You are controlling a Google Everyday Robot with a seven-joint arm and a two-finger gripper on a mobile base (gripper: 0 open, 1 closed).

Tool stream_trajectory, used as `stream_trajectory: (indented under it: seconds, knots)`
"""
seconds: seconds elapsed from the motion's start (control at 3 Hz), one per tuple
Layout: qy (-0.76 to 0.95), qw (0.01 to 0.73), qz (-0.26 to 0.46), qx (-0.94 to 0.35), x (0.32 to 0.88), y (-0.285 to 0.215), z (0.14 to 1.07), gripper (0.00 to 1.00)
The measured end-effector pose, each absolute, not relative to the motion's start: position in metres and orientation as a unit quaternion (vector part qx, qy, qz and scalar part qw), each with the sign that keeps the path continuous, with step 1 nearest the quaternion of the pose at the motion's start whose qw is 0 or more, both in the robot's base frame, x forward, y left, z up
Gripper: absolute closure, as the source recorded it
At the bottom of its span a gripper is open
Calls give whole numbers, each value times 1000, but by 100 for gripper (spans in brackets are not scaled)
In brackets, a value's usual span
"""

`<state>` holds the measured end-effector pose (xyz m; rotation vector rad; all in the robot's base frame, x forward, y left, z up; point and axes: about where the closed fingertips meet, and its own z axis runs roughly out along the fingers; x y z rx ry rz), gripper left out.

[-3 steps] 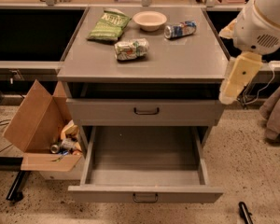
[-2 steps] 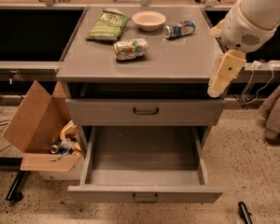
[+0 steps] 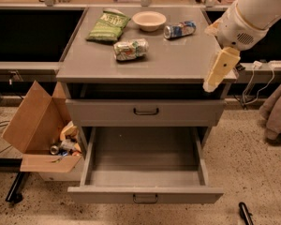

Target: Place 7up can into middle drawer

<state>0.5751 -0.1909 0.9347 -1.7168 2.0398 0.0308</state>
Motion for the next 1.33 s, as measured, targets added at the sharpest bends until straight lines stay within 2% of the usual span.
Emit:
stream_trajectory:
  seconds: [1.0, 1.33]
  knots:
    - [719, 319, 70, -613, 690, -163, 919, 0]
    - [719, 319, 70, -613, 690, -163, 919, 0]
